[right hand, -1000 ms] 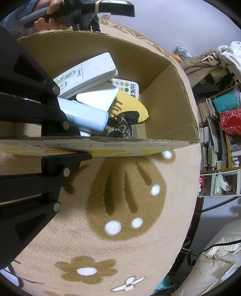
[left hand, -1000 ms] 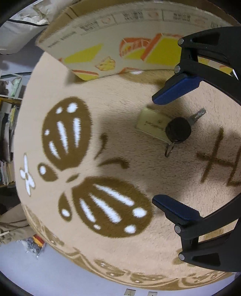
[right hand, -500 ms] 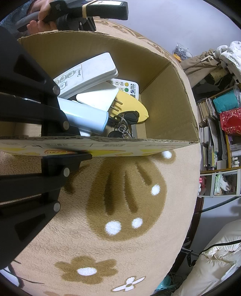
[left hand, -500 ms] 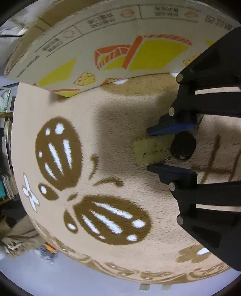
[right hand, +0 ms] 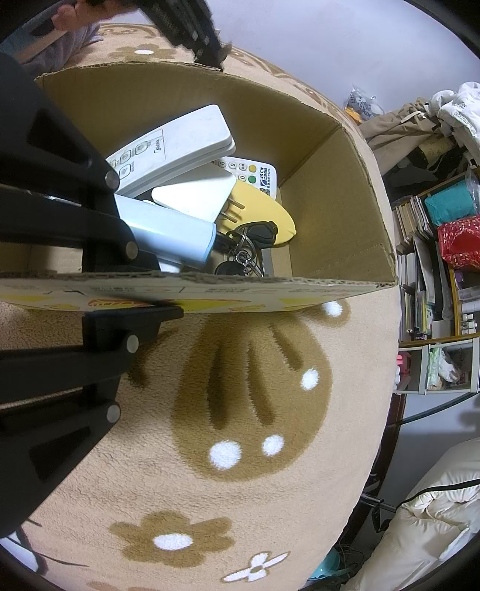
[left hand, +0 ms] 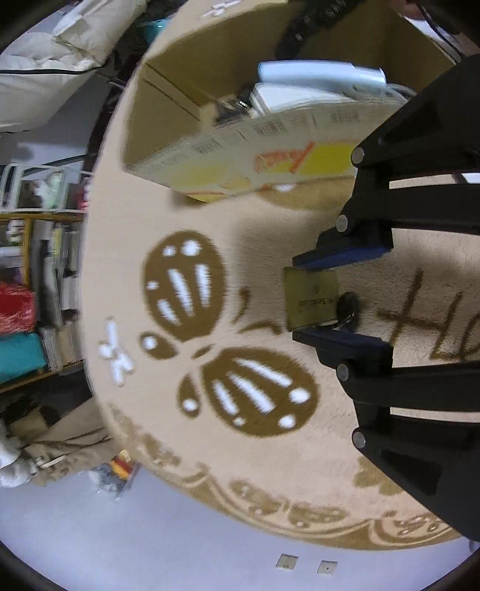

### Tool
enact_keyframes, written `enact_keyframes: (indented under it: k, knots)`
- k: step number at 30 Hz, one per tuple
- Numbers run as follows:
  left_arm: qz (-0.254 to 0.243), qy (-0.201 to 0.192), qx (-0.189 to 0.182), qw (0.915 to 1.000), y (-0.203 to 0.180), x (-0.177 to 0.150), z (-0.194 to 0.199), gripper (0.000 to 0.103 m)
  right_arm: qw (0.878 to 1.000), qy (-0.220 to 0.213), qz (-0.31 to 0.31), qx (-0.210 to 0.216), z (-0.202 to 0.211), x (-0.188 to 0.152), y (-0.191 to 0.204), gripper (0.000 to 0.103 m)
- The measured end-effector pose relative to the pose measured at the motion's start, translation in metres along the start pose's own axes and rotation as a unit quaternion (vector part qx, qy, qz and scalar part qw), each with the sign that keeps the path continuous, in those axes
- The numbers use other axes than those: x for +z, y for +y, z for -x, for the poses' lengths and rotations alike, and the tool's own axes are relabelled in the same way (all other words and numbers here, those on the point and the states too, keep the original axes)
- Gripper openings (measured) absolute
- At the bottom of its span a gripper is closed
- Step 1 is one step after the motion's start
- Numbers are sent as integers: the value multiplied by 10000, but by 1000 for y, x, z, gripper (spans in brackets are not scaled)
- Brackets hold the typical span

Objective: Organize rigid objects
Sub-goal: 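Carry the car key into the box and release it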

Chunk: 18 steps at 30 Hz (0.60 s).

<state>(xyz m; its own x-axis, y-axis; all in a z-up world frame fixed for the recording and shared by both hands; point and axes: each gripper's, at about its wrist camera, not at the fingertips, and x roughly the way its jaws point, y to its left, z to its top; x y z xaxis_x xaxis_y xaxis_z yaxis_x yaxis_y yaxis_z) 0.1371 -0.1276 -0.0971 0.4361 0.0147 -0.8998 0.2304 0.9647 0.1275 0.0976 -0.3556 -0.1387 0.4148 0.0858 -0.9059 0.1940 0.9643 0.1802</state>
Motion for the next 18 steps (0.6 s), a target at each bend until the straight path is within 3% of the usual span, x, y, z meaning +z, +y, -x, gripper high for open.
enact_keyframes:
  k: [13, 18]
  knots:
    - [-292, -1174, -370, 9920, -35, 21, 98, 30, 10000, 2, -4, 6, 0, 0, 0, 11]
    - [-496, -1260, -604, 9889, -60, 21, 110, 30, 10000, 1, -4, 6, 0, 0, 0, 11]
